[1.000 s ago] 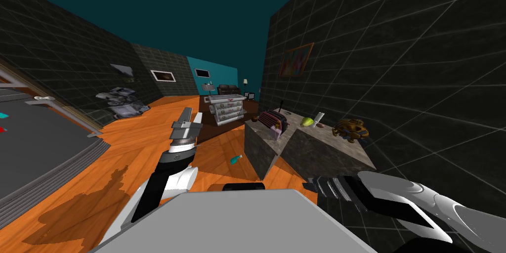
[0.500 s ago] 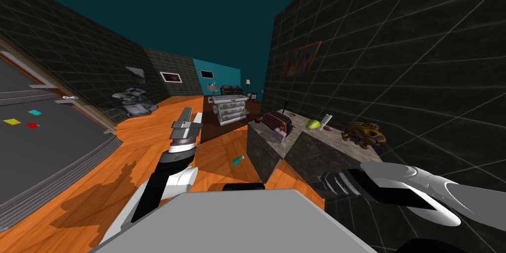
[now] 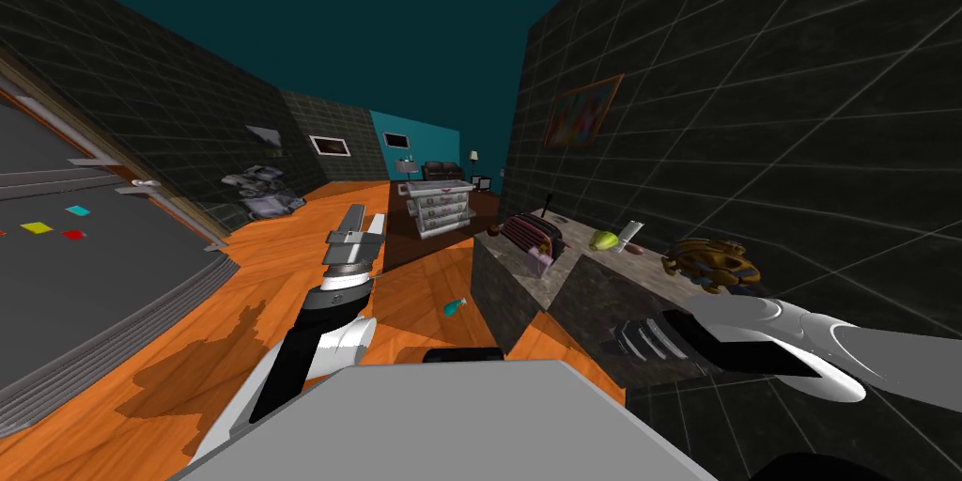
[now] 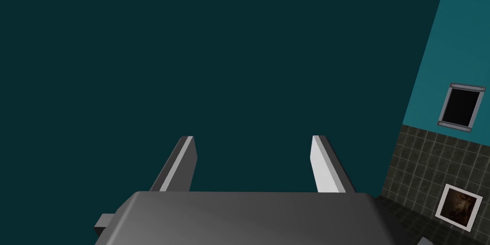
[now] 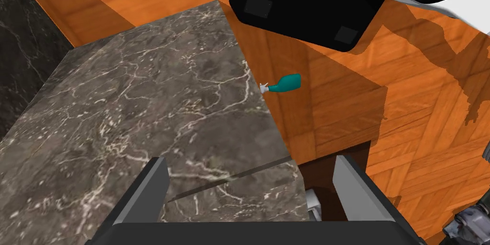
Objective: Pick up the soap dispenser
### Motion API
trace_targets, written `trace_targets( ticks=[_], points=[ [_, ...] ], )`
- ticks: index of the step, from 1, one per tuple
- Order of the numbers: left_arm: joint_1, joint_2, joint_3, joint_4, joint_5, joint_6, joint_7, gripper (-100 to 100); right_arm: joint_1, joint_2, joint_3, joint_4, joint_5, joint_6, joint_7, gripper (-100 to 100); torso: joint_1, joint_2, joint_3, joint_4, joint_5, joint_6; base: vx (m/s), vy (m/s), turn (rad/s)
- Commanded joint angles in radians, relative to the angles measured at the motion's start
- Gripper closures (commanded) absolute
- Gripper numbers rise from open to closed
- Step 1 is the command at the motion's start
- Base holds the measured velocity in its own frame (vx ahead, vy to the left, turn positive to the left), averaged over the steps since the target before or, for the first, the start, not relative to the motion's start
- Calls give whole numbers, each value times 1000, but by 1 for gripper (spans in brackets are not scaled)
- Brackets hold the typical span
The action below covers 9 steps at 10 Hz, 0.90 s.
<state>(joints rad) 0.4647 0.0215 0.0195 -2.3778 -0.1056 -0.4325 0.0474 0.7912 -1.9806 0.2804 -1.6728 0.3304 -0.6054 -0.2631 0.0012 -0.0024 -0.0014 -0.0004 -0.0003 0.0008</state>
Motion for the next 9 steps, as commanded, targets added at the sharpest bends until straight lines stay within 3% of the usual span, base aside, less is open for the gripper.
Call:
trace_targets(
  ticks=[1,3,5,6,9],
  points=[
    [0,0,0,0,0,0,0,0,-6,-34,-4,23,26,-6,-17,-100,0,0,0,0,0,0,51,35,98],
    [0,0,0,0,0,0,0,0,-17,-92,-12,52,36,-6,-26,-100,3,-5,-3,-1,1,-1,149,68,161],
    [0,0,0,0,0,0,0,0,-17,-97,-12,52,36,-6,-26,-100,4,-8,-5,-2,1,0,94,29,9],
    [0,0,0,0,0,0,0,0,-33,-142,-25,70,42,-5,-33,-100,1,-3,-2,-1,0,0,127,49,218],
    [0,0,0,0,0,0,0,0,-62,-175,-55,76,40,-2,-38,-100,8,-15,-9,-4,2,-1,240,114,174]
  ],
)
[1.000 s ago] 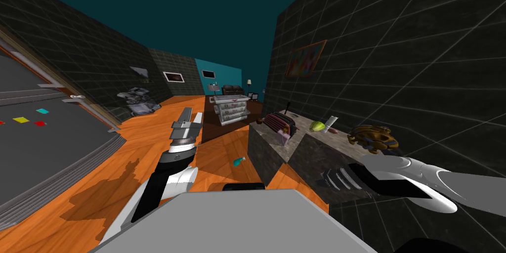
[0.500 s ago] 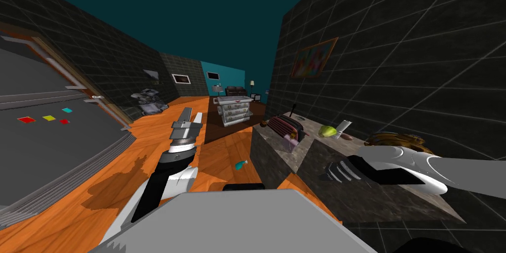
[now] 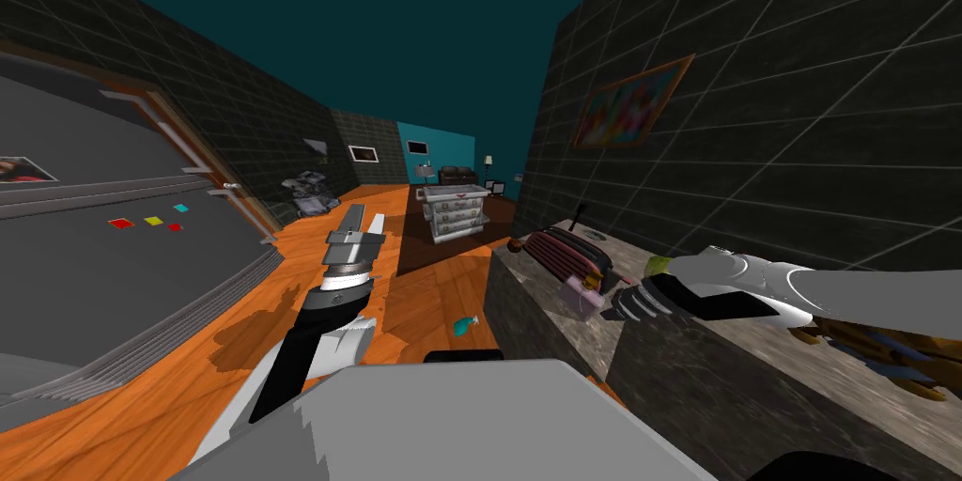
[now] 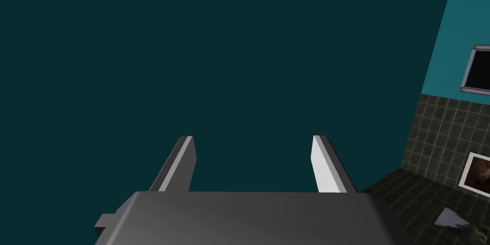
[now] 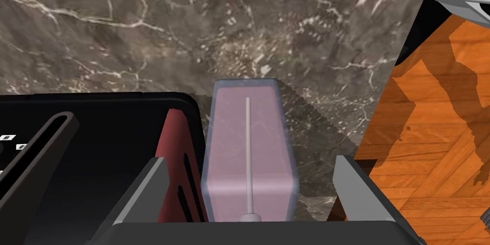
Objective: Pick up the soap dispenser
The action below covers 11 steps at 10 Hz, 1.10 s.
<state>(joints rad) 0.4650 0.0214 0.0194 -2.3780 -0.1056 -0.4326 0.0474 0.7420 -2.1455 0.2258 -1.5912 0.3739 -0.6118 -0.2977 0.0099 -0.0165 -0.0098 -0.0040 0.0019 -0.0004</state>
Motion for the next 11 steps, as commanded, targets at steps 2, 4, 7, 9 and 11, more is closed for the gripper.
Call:
trace_targets(
  ticks=[2,4,7,9,11],
  points=[
    [0,0,0,0,0,0,0,0,-1,-1,-2,-1,0,2,-1,0,-4,7,4,1,-1,1,59,29,11],
    [0,0,0,0,0,0,0,0,12,43,7,4,12,22,19,-100,-9,14,8,3,-4,0,23,14,76],
    [0,0,0,0,0,0,0,0,25,87,17,9,24,41,39,-100,-12,12,7,2,-5,0,20,11,59],
    [0,0,0,0,0,0,0,0,37,89,1,14,29,38,36,100,-13,12,7,2,-6,0,3,2,-1],
    [0,0,0,0,0,0,0,0,37,88,1,15,29,38,37,100,-14,13,7,2,-6,0,0,0,0]
  ],
)
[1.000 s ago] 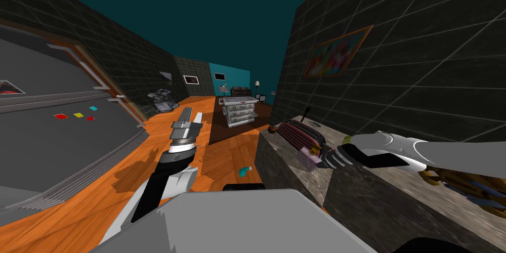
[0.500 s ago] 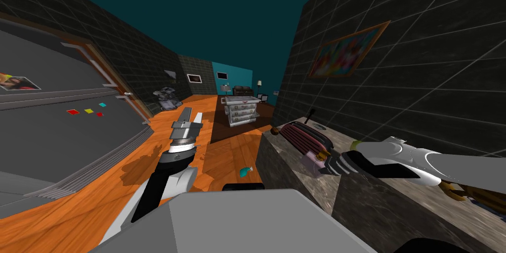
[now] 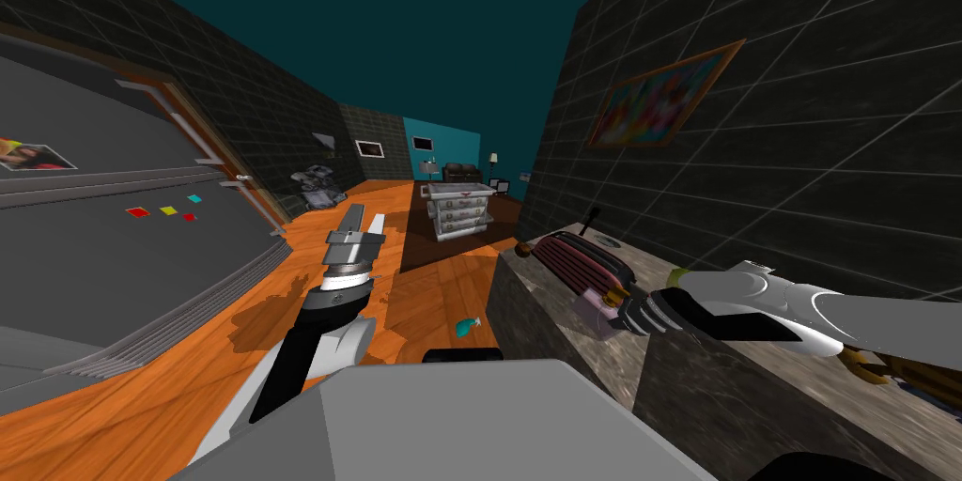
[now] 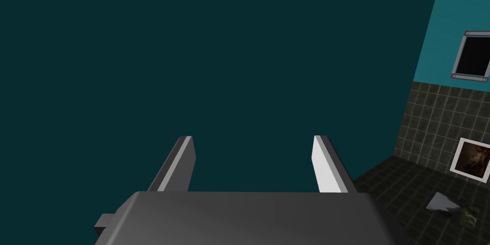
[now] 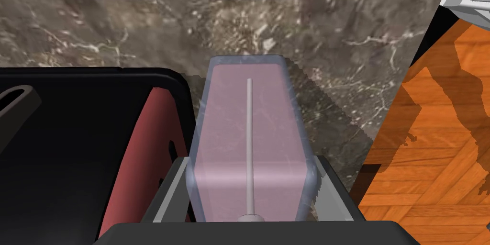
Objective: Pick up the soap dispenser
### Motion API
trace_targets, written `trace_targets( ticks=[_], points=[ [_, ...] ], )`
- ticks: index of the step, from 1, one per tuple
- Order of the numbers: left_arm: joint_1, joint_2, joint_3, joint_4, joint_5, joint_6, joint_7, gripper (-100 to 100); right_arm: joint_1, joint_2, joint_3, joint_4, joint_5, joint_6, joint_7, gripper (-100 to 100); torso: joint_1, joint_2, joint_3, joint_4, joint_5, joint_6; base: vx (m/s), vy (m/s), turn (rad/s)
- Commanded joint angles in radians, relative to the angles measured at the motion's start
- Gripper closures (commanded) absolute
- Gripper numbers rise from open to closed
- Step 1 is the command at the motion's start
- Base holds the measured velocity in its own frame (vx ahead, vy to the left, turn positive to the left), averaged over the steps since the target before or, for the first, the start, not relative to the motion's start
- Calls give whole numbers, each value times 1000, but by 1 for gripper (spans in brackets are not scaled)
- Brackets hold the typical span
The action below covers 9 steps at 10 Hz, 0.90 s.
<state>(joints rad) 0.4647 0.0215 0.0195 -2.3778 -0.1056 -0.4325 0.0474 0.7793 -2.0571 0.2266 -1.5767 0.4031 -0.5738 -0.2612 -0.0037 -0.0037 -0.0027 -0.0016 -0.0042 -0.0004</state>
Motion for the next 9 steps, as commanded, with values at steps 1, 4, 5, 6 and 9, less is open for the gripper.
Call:
trace_targets(
  ticks=[1,4,5,6,9],
  points=[
    [0,0,0,0,0,0,0,0,0,0,0,0,0,0,0,100,0,0,0,0,0,0,0,0,0],
    [0,0,0,0,0,0,0,0,-20,-28,10,-8,-12,-8,-10,100,0,0,0,0,0,0,-4,-3,-24],
    [0,0,0,0,0,0,0,0,-25,-46,7,-10,-17,-16,-17,100,0,1,0,0,1,0,-22,-12,-91],
    [0,0,0,0,0,0,0,0,-33,-72,1,-13,-24,-28,-29,100,0,1,1,0,1,1,-34,-13,-83],
    [0,0,0,0,0,0,0,0,-40,-78,7,-14,-28,-31,-29,0,0,2,1,0,0,0,-13,-8,-28]
  ],
)
